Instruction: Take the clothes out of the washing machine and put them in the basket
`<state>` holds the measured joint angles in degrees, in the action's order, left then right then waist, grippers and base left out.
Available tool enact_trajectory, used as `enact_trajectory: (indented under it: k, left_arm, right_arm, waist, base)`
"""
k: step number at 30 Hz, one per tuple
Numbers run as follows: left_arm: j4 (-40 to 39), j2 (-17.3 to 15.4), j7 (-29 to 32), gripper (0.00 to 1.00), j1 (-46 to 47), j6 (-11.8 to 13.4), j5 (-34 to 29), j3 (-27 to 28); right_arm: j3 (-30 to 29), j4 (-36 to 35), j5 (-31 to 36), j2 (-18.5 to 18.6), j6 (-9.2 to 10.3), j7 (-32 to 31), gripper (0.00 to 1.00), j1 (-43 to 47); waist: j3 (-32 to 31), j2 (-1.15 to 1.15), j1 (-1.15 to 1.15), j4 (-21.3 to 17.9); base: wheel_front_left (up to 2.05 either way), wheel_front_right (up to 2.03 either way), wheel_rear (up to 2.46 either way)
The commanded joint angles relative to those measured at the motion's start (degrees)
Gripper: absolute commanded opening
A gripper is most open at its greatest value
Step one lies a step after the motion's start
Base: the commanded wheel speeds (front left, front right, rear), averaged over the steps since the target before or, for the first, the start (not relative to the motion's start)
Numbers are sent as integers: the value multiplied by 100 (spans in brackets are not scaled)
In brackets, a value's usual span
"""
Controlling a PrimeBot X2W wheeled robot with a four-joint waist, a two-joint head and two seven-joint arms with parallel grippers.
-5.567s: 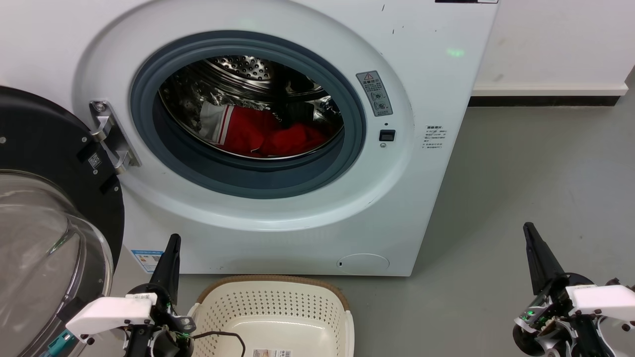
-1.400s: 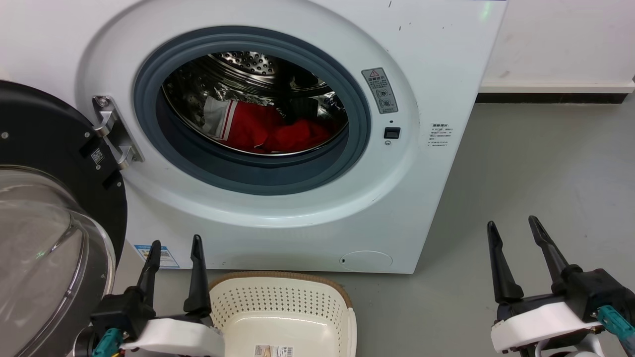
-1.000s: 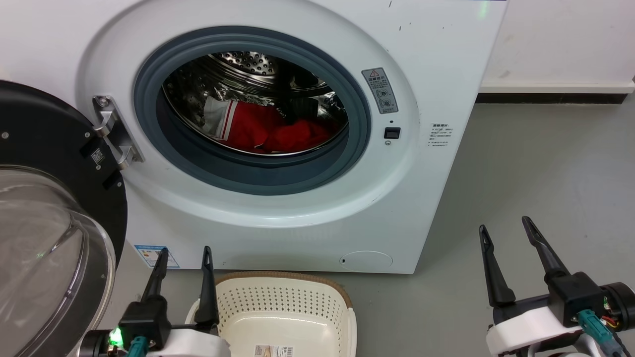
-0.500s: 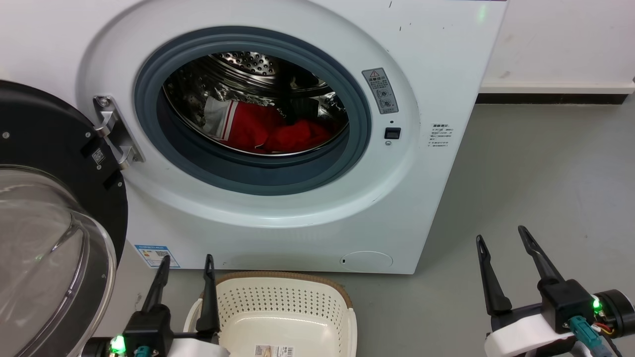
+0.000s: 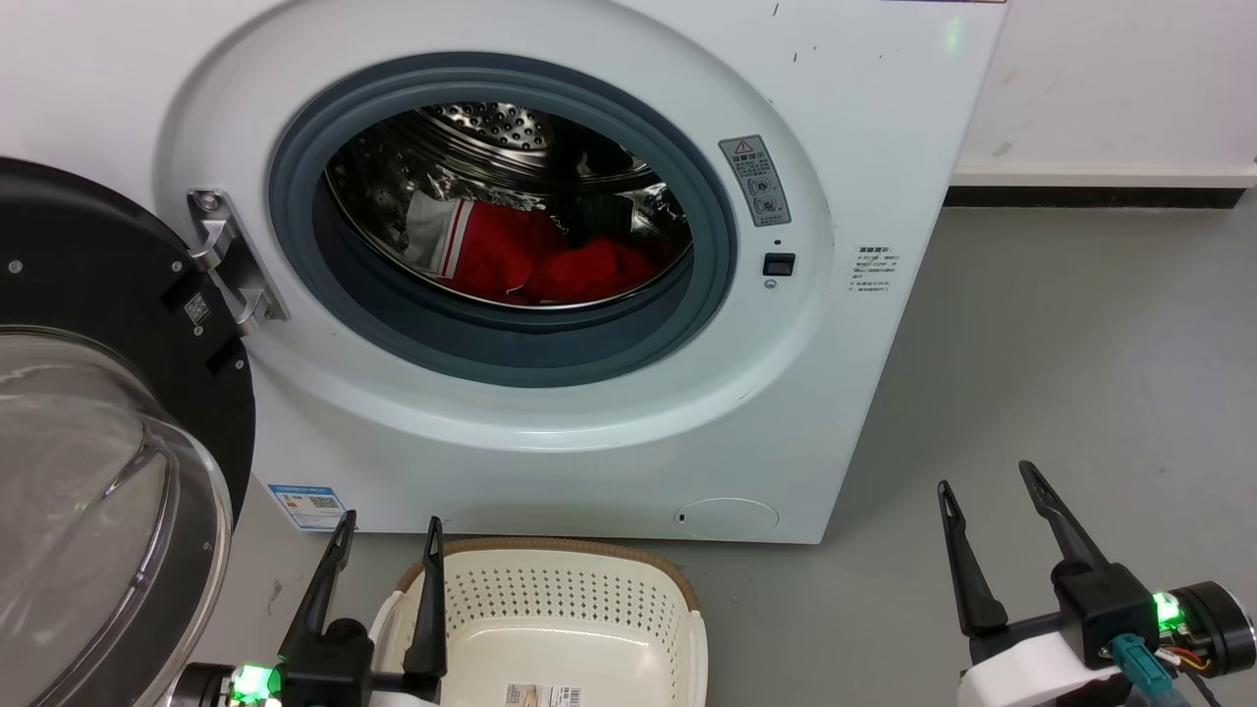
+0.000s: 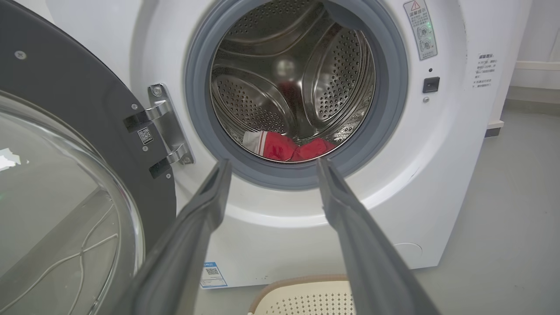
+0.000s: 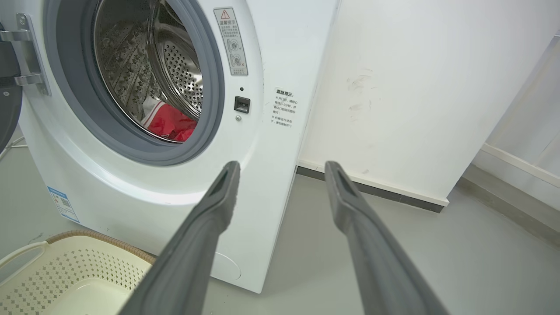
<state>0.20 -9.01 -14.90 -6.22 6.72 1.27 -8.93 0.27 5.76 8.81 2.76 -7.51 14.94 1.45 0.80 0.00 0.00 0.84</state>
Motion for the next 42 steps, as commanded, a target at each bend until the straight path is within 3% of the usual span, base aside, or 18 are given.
enact_trajectory:
  k: [1, 21, 30, 42]
  left_arm:
    - [10, 0, -39, 100, -56, -14, -58, 2]
    - [56, -23, -33, 100, 128, -237, -76, 127]
    - [625, -579, -33, 100, 1057, -812, -107, 170]
    - [2406, -1662, 65, 100, 3709, -1287, -207, 248]
  right_arm:
    - [-12, -11, 34, 21, 4, 38, 100, -7]
    - [-302, 122, -239, 21, 4, 28, 100, -154]
    - [-575, 274, -436, 17, 4, 28, 100, -643]
    - [-431, 231, -939, 11, 4, 28, 100, -1325]
  waist:
    - [2, 0, 0, -4]
    - [268, 0, 0, -216]
    - [1354, 0, 0, -724]
    - [2819, 0, 0, -1509]
  base:
    - [0, 0, 0]
    - [0, 0, 0]
    - [0, 0, 0]
    - [0, 0, 0]
